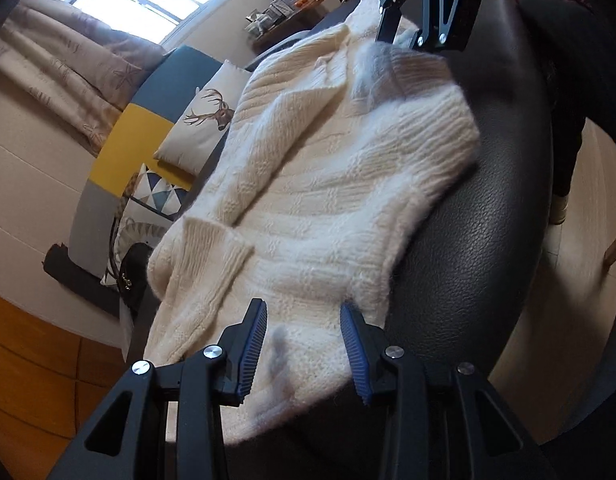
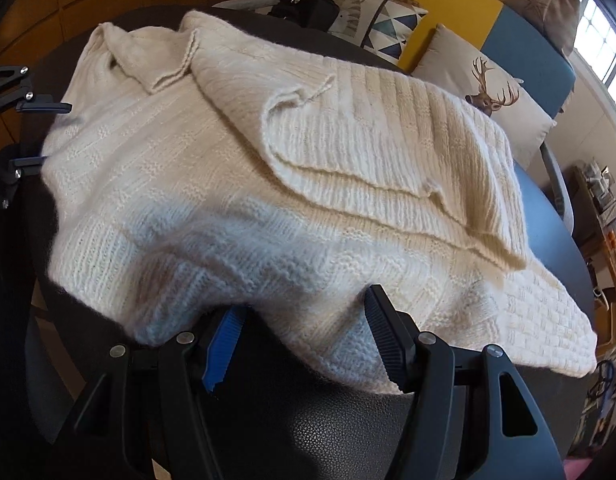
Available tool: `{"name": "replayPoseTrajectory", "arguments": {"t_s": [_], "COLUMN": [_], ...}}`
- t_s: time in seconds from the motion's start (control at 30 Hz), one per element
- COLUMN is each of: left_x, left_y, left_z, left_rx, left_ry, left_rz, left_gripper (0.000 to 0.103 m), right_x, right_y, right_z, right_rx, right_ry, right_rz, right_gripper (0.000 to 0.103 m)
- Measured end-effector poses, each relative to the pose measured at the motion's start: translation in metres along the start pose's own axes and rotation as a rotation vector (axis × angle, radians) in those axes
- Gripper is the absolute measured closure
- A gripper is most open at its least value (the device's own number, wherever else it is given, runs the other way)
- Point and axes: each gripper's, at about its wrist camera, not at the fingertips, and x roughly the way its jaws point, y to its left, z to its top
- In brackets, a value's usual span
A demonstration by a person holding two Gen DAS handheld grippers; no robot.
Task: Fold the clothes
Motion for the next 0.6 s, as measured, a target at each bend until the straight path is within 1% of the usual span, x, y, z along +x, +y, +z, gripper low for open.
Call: {"name": "replayPoseTrajectory", "arguments": {"t_s": [0.1, 0.13, 0.23, 0.3, 0.33, 0.47, 0.6], "left_x": [-0.011, -0.012, -0.007, 0.001, 0.004, 0.012, 0.0], "left_y": [0.008, 0.008, 0.005, 0.0, -0.002, -0.009, -0.011], "left_z": [-0.007, -0.008, -0.006, -0.001, 0.002, 0.012, 0.012], "left_rx": [-0.027, -0.031, -0.034, -0.034, -0.027, -0.003, -0.021], "left_ry": [0.006, 0.009, 0.016, 0.014, 0.006, -0.032, -0.049], "left_rz": [-0.061, -0.065, -0.064, -0.072, -0.07, -0.06, -0.14], "left_gripper": [0.064, 0.064, 0.064, 0.064, 0.064, 0.064, 0.064], "right_x": [0.0, 0.0, 0.002, 0.004, 0.003, -0.001, -0.002], "right_y": [-0.004, -0.005, -0.012, -0.018, -0.018, -0.009, -0.005], "right_z": [-0.003, -0.005, -0.008, -0.01, -0.011, -0.009, -0.008], "right_rx": [0.034, 0.05, 0.118, 0.174, 0.181, 0.128, 0.107], "right_ry": [0.002, 0.0, -0.008, -0.014, -0.017, -0.031, -0.032], "right_rz": [0.018, 0.026, 0.048, 0.075, 0.075, 0.028, 0.012], "right_gripper": [0.038, 0.038, 0.031, 0.03, 0.03, 0.03, 0.03]}}
